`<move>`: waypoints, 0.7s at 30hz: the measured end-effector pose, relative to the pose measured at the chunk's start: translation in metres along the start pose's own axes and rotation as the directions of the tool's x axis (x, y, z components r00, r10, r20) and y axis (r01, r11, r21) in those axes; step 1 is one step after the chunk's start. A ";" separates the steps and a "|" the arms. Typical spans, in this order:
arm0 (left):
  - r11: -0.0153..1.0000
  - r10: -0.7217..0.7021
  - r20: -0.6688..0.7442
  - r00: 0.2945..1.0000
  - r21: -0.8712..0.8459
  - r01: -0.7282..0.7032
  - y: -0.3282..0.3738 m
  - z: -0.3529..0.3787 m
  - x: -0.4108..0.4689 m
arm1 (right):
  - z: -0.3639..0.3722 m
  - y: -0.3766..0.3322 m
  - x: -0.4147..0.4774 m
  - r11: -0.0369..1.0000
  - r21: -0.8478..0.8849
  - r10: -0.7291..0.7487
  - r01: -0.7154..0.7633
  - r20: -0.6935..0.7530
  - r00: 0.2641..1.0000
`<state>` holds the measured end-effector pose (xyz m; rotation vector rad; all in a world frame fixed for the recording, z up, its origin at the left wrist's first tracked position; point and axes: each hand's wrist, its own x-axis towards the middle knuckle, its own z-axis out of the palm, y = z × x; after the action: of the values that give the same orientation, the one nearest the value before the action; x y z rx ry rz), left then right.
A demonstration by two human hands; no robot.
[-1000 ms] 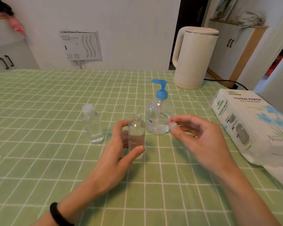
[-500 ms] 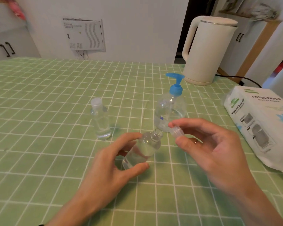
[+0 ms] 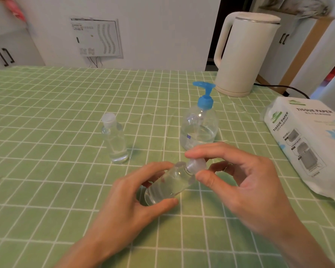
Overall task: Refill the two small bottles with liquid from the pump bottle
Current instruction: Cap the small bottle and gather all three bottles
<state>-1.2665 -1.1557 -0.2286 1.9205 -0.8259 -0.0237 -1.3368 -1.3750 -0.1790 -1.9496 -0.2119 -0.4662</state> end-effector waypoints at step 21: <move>1.000 -0.002 0.005 1.000 -0.028 0.003 0.000 0.000 0.000 | -0.001 -0.001 0.000 0.998 -0.054 -0.014 0.015 0.024 1.000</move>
<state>-1.2667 -1.1558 -0.2289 1.8962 -0.8223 -0.0410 -1.3375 -1.3758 -0.1781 -2.0084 -0.2303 -0.4632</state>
